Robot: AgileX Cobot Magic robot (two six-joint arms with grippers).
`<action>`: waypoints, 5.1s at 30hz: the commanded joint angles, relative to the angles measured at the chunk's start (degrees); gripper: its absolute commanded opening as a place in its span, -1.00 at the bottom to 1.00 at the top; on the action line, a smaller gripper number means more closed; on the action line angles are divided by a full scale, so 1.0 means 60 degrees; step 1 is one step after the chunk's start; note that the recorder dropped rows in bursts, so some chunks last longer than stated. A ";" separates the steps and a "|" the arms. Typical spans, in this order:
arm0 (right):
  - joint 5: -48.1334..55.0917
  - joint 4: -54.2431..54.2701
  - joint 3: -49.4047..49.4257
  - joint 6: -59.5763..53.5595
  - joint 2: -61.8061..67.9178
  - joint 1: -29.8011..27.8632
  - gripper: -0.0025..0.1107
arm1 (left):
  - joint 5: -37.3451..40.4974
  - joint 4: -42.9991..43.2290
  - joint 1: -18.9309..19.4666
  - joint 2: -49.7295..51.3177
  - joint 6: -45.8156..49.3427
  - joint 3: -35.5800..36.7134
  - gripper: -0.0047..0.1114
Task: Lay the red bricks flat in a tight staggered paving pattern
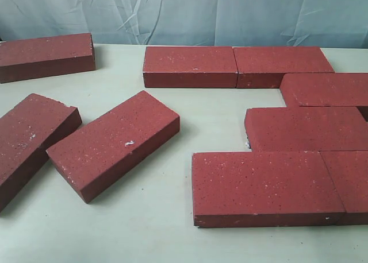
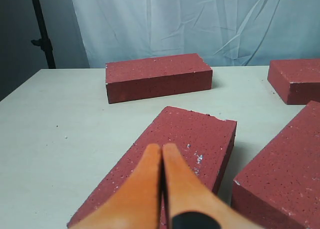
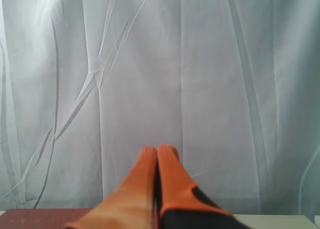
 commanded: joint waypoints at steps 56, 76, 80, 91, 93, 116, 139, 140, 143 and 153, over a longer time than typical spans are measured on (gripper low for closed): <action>0.8732 0.1054 -1.1905 -0.0948 1.4052 0.3874 -0.97 | -0.0133 -0.0031 -0.0013 -0.0047 -0.0036 0.0050 -0.92; 0.9310 0.1005 -1.4144 -0.1807 1.7400 0.5741 -0.97 | -0.0133 -0.0031 -0.0013 -0.0047 -0.0036 0.0050 -0.92; 0.9378 0.1715 -1.5093 -0.2277 1.8572 0.5790 -0.97 | -0.0132 0.0040 -0.0013 -0.0047 -0.0036 0.0050 -0.92; 0.9496 0.2253 -1.7045 -0.3089 2.0551 0.7062 -0.97 | -0.0132 0.0040 -0.0013 -0.0047 -0.0036 0.0050 -0.92; 0.9496 0.2274 -1.7145 -0.3105 2.0757 0.7233 -0.97 | -0.0132 0.0040 -0.0013 -0.0047 -0.0036 0.0050 -0.92; 0.9493 0.1935 -1.7542 -0.2973 2.2068 0.7568 -0.97 | -0.0132 0.0040 -0.0013 -0.0047 -0.0036 0.0050 -0.92; 0.9605 0.0767 -1.7542 -0.0439 2.2064 0.6345 -0.97 | -0.0132 0.0040 -0.0013 -0.0047 -0.0036 0.0050 -0.92; 0.9605 0.0784 -1.7542 -0.0297 2.2064 0.6270 -0.97 | -0.0132 0.0040 -0.0013 -0.0047 -0.0036 0.0050 -0.92; 0.9549 0.0781 -1.7542 0.0207 2.2064 0.6030 -0.97 | -0.0132 0.0040 -0.0013 -0.0047 -0.0036 0.0050 -0.92; 0.8667 0.1017 -1.7542 0.1443 2.2046 0.5848 -0.97 | -0.0132 0.0040 -0.0013 -0.0047 -0.0036 0.0050 -0.92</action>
